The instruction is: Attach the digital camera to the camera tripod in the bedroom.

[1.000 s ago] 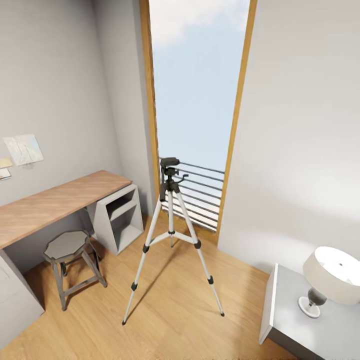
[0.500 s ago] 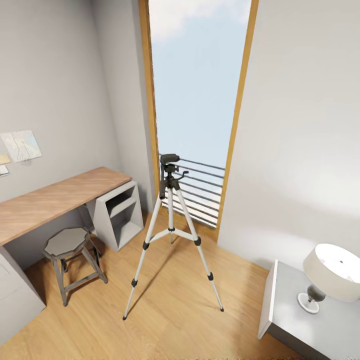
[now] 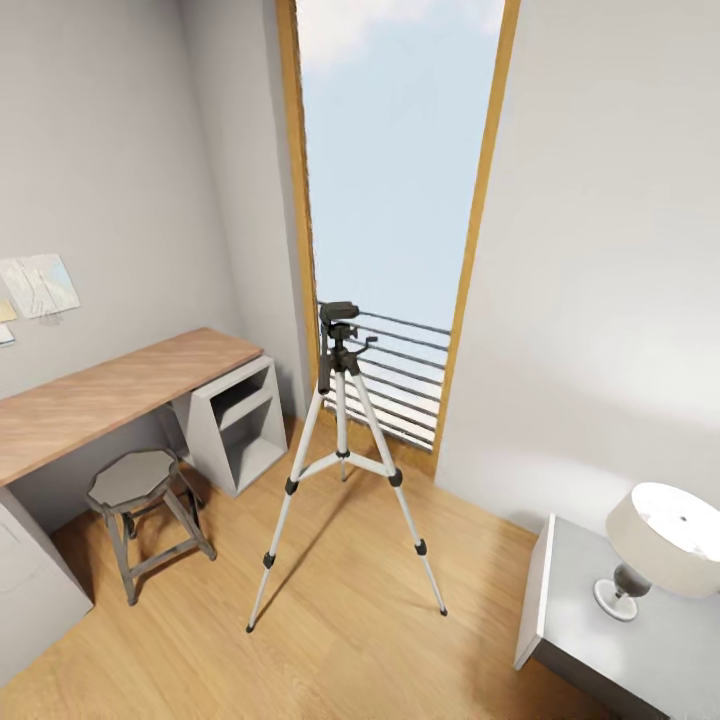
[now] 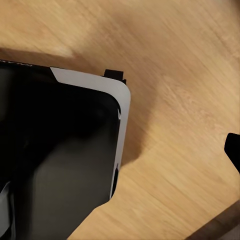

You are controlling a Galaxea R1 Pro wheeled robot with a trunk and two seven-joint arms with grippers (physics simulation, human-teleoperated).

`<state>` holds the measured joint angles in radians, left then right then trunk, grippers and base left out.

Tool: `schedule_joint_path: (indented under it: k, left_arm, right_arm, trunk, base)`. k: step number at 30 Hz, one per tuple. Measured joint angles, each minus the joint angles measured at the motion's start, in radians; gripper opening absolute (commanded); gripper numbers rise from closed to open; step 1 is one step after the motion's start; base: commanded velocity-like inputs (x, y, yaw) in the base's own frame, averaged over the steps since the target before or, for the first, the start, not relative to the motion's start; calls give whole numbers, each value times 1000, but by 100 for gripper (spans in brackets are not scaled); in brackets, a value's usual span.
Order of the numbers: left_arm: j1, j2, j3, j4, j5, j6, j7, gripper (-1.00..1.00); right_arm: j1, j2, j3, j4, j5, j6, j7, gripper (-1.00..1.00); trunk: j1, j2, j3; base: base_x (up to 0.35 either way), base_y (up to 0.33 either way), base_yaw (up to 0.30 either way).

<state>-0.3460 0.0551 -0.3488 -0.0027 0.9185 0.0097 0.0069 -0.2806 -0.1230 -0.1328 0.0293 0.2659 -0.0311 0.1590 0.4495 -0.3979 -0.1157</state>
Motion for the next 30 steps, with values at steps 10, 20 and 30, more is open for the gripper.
schedule_joint_path:
  k: [10,20,30]
  left_arm:
    - [0,0,0,0,0,0,0,-100]
    - [0,0,0,0,0,0,0,-100]
    - [0,-1,0,0,0,-1,0,-100]
  right_arm:
    - [0,0,0,0,0,-3,3,100]
    - [0,7,-1,0,0,1,2,100]
    - [-2,8,0,-42,10,16,19,100]
  trunk:
    - [0,0,-1]
    - [0,0,-1]
    - [0,0,-1]
  base:
    - [0,0,0]
    - [0,0,0]
    - [0,0,0]
